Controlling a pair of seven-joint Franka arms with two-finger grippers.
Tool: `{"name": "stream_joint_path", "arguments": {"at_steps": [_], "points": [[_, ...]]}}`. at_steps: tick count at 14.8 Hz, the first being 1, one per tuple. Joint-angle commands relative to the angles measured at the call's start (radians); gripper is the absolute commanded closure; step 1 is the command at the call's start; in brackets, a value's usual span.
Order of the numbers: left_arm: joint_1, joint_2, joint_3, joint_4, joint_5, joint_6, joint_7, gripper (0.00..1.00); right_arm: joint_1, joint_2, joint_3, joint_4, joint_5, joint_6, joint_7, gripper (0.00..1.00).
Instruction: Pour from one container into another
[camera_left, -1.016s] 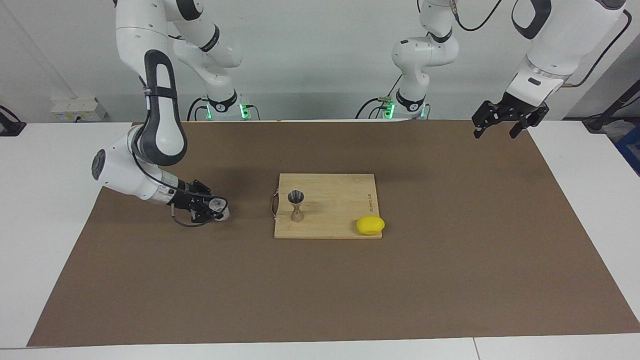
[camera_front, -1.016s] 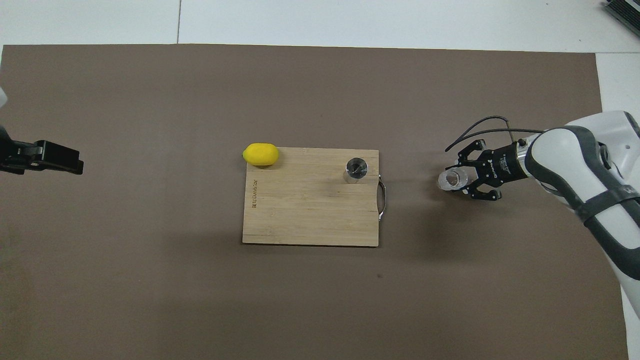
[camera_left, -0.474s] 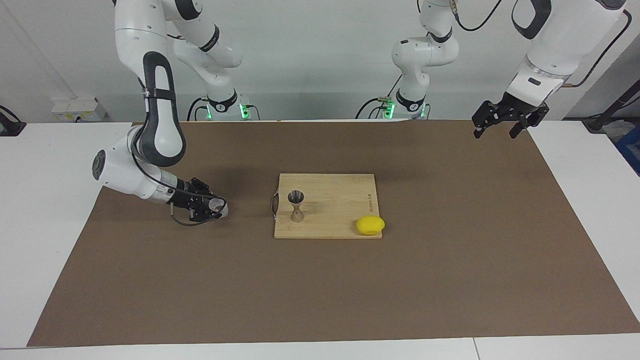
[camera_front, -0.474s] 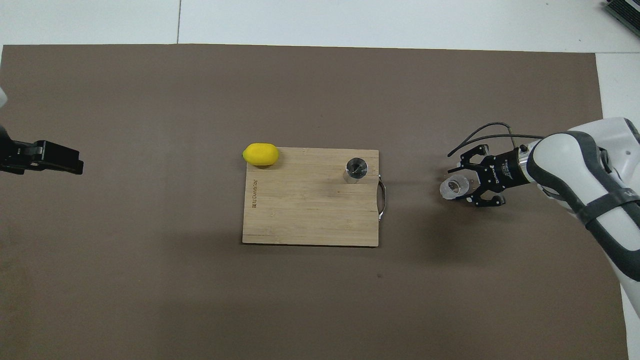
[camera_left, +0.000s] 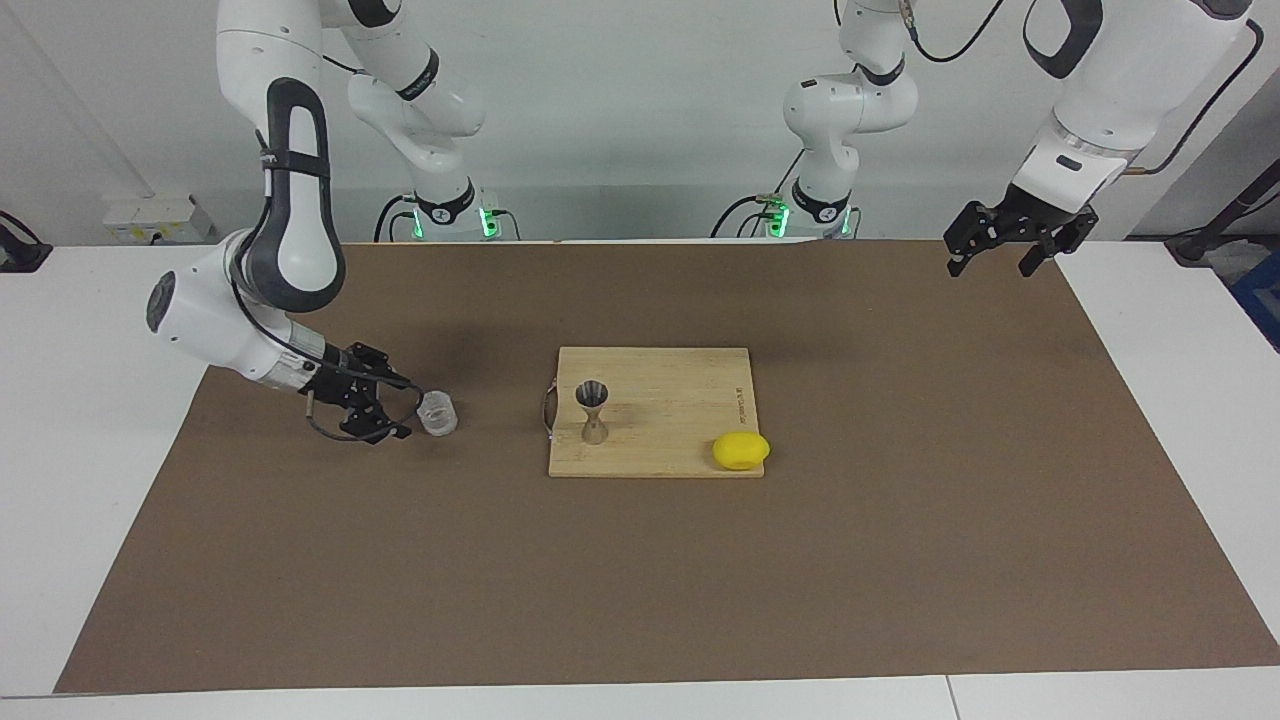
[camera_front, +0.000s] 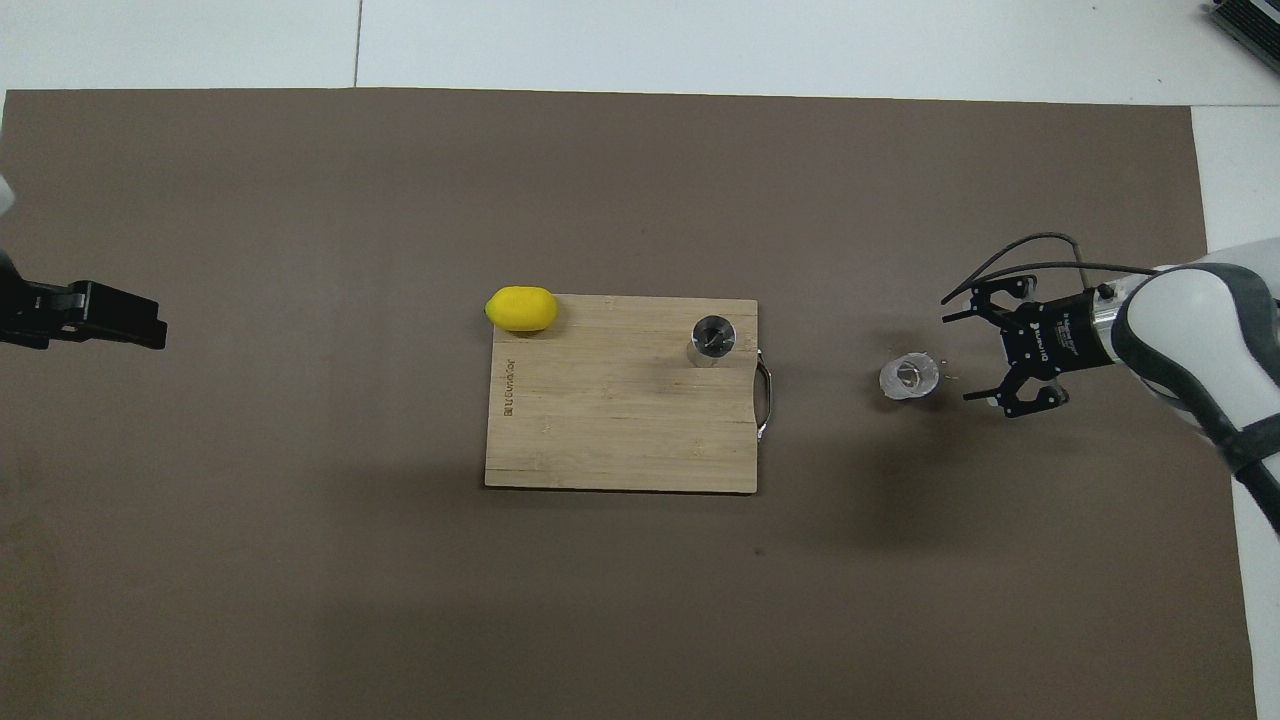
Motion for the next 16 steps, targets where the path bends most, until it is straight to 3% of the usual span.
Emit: {"name": "stream_joint_path", "arguments": {"at_steps": [1, 3, 8, 11, 13, 16], "points": [[0.003, -0.029, -0.003, -0.029, 0.015, -0.004, 0.003, 0.00, -0.002, -0.082, 0.008, -0.021, -0.092, -0.023, -0.023, 0.01], [0.003, -0.029, -0.003, -0.029, 0.016, -0.004, 0.003, 0.00, 0.015, -0.112, 0.019, -0.011, -0.178, -0.029, -0.045, 0.00], [0.003, -0.029, -0.003, -0.029, 0.015, -0.004, 0.003, 0.00, 0.156, -0.198, 0.018, -0.011, -0.409, -0.041, -0.300, 0.00], [0.003, -0.029, -0.003, -0.029, 0.016, -0.003, 0.003, 0.00, 0.225, -0.246, 0.019, 0.002, -0.466, -0.110, -0.504, 0.00], [0.003, -0.029, -0.003, -0.029, 0.016, -0.004, 0.003, 0.00, 0.282, -0.245, 0.019, 0.070, -0.514, -0.194, -0.588, 0.00], [0.003, -0.029, -0.003, -0.029, 0.016, -0.004, 0.003, 0.00, 0.299, -0.251, 0.042, 0.151, -0.646, -0.224, -0.702, 0.00]]}}
